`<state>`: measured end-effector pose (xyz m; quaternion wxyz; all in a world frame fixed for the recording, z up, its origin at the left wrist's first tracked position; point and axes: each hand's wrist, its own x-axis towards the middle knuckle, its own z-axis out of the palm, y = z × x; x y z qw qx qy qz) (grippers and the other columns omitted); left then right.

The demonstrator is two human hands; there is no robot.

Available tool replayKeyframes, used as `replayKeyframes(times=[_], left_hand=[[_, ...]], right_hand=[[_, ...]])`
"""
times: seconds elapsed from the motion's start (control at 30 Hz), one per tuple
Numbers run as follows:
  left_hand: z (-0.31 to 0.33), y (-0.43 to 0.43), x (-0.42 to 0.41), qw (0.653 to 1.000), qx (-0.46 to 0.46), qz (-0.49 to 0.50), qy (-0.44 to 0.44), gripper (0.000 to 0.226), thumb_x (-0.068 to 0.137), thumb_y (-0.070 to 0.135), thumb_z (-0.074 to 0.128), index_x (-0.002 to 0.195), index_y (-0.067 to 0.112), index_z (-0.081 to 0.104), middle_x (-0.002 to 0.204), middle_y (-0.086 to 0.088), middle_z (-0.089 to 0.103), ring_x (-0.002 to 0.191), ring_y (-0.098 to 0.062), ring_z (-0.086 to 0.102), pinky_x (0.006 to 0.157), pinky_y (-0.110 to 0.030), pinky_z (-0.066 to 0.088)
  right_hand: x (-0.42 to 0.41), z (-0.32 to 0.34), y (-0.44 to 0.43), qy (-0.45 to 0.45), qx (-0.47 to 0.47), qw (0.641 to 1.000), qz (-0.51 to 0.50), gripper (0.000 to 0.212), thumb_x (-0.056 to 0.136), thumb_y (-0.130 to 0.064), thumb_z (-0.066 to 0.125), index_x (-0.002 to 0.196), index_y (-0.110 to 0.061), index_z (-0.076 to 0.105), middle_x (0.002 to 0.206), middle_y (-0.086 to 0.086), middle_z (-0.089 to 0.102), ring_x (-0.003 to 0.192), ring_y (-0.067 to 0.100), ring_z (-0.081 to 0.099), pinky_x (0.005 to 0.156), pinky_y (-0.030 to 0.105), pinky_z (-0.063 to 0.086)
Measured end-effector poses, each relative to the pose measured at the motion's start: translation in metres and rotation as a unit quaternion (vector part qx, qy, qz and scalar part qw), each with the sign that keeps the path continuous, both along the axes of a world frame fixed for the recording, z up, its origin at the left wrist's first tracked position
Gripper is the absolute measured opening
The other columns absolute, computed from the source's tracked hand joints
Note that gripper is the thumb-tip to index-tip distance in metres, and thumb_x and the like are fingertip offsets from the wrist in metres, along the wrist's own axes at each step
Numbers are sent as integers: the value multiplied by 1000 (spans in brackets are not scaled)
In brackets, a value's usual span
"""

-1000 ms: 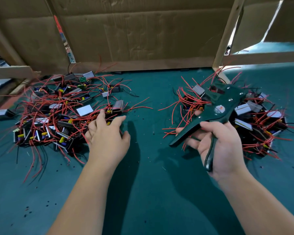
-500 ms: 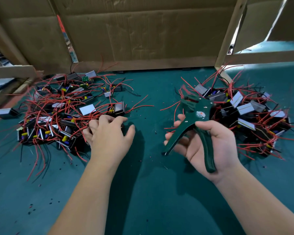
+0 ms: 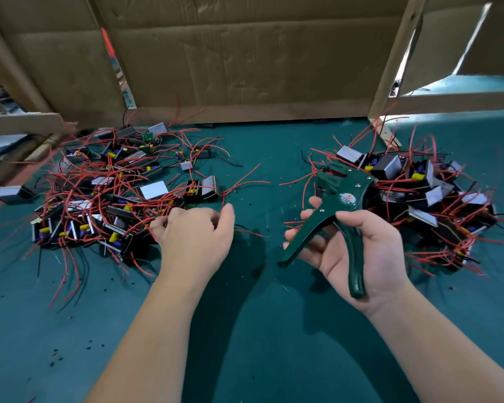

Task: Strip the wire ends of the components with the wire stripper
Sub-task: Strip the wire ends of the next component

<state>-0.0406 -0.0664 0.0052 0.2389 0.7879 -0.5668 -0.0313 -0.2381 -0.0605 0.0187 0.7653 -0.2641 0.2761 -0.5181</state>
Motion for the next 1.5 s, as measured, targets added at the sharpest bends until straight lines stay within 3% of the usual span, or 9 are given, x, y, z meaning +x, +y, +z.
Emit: replayKeyframes(times=[0.13, 0.2, 0.5, 0.77, 1.07, 1.23, 1.33, 1.4, 1.5], left_hand=[[2, 2, -4, 943, -184, -99, 259, 27, 85, 20, 45, 87, 20, 72, 97, 11, 67, 102, -15, 61, 98, -34, 38], [4, 4, -6, 895, -215, -157, 358, 45, 74, 6, 42, 106, 28, 66, 115, 14, 59, 104, -10, 62, 95, -24, 43], [4, 4, -7, 888, -297, -182, 299, 40, 85, 3, 56, 117, 28, 58, 119, 15, 52, 89, -3, 63, 85, -20, 48], [4, 5, -12, 876, -304, -199, 317, 50, 82, 3, 59, 117, 38, 52, 120, 18, 48, 94, -7, 64, 84, -19, 51], [8, 8, -21, 852, -303, -175, 388, 43, 86, -11, 59, 115, 20, 57, 123, -6, 49, 94, -7, 62, 75, -12, 49], [5, 14, -26, 922, -310, -3, 232, 49, 74, 10, 58, 123, 14, 55, 144, -13, 23, 120, 20, 20, 109, -40, 33], [5, 17, -31, 906, -391, -94, 133, 57, 67, -2, 54, 124, 7, 52, 138, -17, 36, 123, 15, 25, 112, -34, 25], [3, 16, -33, 908, -333, -211, 144, 71, 65, -6, 48, 133, 13, 42, 129, -1, 49, 118, -6, 45, 101, -46, 39], [-4, 14, -31, 926, -132, -296, 195, 92, 64, -2, 43, 146, 28, 18, 131, 12, 53, 117, -3, 52, 104, -43, 37]], right_hand=[[1, 0, 1, -8, 5, 1000, 19, 49, 70, -18, 46, 116, -4, 52, 82, 13, 63, 70, 40, 67, 66, 47, 59], [1, 1, 2, -8, 6, 1000, 23, 51, 70, -18, 46, 118, -3, 52, 83, 14, 62, 70, 41, 67, 65, 47, 59], [0, 0, 3, -15, -3, 999, 35, 50, 71, -20, 45, 117, -4, 56, 89, 17, 65, 72, 41, 67, 67, 47, 58], [6, 1, 7, 10, 11, 997, 77, 57, 64, -23, 50, 116, -3, 59, 125, 20, 62, 68, 40, 67, 64, 48, 58], [9, 0, 10, -2, -5, 994, 113, 60, 62, -21, 52, 118, -1, 58, 111, 14, 64, 67, 40, 66, 64, 49, 57], [8, -6, 7, 54, -55, 994, 80, 50, 68, -12, 53, 116, -2, 58, 117, 12, 66, 70, 42, 66, 68, 53, 56], [9, -7, 9, 72, -78, 991, 85, 35, 72, -13, 49, 101, -11, 69, 104, 12, 72, 72, 38, 67, 67, 51, 56], [9, -6, 9, 68, -87, 988, 105, 34, 72, -13, 54, 100, -12, 72, 105, 15, 71, 75, 37, 67, 67, 50, 55], [4, -4, 9, 51, -89, 985, 140, 60, 59, -21, 78, 114, -2, 65, 114, 22, 65, 75, 39, 66, 67, 51, 53]])
